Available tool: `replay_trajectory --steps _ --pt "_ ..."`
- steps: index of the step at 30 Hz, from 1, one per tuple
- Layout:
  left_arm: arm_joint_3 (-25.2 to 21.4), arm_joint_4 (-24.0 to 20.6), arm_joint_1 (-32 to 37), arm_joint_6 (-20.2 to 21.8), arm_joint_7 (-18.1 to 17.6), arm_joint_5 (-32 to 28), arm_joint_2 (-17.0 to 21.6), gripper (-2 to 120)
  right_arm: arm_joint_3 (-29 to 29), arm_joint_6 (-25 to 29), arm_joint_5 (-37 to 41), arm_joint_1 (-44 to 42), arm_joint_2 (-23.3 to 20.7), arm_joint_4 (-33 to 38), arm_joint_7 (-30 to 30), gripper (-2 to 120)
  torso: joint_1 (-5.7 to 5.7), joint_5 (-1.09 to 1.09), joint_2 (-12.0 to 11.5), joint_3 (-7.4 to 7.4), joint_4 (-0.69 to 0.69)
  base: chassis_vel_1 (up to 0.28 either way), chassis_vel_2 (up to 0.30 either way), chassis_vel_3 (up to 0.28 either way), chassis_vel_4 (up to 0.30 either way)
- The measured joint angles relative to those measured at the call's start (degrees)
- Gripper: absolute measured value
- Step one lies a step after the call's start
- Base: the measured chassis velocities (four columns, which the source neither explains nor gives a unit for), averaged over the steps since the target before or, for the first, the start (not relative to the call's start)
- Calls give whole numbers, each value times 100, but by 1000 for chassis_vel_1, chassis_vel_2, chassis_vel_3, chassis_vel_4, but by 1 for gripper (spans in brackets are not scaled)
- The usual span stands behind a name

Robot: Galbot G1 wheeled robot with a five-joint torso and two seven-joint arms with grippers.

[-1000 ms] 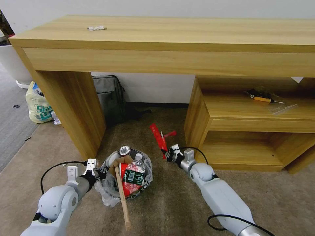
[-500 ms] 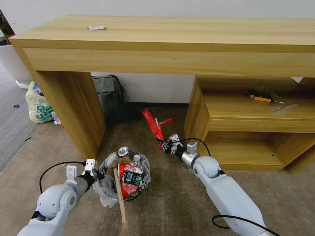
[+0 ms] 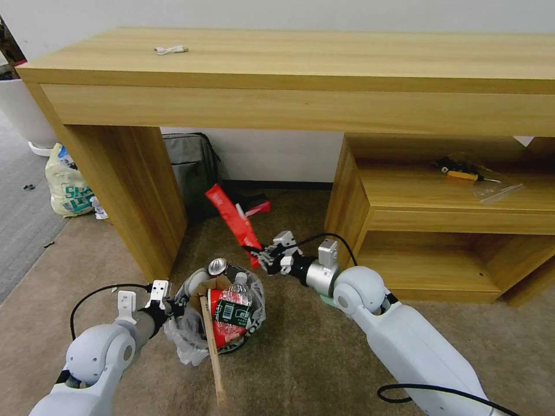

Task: Pick up the trash bin and place the garbage on the floor into it.

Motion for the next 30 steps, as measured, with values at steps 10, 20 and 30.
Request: replay_trajectory --steps 10,20,30 --pt "-3 -41 -5 0 -10 -37 14 0 -593 -626 1171 309 -202 322 757 4 0 0 0 0 1 0 0 0 0" --pt "64 -49 7 0 -37 -51 39 0 -873 -1193 1983 416 -234 575 1719 4 0 0 0 0 0 0 0 0 0" --pt "84 -44 6 0 -44 -44 8 0 -1088 -1538 2655 421 -200 609 2491 4 0 0 0 0 1 0 0 0 0"
